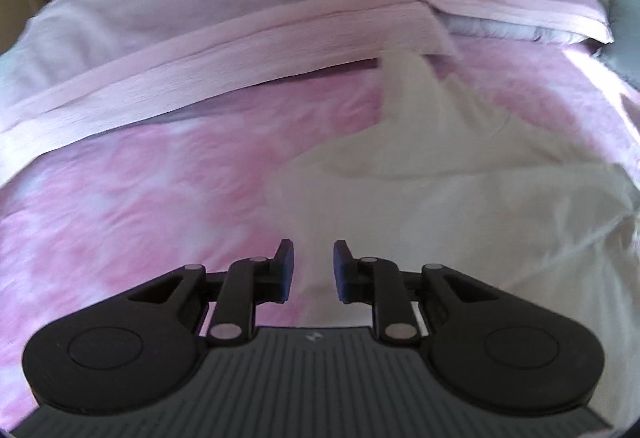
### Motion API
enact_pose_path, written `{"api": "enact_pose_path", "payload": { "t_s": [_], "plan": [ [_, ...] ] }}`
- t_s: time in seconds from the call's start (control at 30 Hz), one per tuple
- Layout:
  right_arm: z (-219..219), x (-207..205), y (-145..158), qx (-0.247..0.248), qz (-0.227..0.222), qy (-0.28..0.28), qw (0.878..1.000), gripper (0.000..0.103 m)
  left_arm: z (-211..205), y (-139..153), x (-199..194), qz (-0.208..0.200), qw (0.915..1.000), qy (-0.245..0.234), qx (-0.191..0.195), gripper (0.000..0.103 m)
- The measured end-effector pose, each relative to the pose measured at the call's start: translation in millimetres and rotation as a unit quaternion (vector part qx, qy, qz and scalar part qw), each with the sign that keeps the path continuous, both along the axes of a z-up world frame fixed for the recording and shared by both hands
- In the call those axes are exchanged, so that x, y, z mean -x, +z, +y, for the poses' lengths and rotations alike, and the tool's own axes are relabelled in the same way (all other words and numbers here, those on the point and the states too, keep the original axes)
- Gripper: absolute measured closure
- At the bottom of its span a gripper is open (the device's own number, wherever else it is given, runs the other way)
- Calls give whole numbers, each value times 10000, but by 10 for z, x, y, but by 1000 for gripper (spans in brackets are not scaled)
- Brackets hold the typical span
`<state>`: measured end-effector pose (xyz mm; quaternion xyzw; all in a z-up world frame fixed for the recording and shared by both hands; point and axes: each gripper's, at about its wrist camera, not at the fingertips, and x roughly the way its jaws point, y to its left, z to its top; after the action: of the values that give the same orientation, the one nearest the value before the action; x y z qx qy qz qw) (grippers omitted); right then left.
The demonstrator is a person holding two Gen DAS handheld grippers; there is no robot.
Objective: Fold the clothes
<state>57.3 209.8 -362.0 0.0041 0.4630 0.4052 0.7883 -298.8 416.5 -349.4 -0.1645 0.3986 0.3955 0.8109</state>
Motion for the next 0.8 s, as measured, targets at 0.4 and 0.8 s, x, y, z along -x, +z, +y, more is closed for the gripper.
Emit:
{"api": "enact_pose_path", "payload": {
  "t_s": [0.4,0.8],
  "plan": [
    [-1859,-714,31,-361,1493,-2216,9630,74,-215,143,50,-365,9935,689,834,84],
    [-3043,-1390,-335,-1549,2028,-4049,8780,74,-278,211,-31,-1134,9777,1174,1319,85]
  ]
}}
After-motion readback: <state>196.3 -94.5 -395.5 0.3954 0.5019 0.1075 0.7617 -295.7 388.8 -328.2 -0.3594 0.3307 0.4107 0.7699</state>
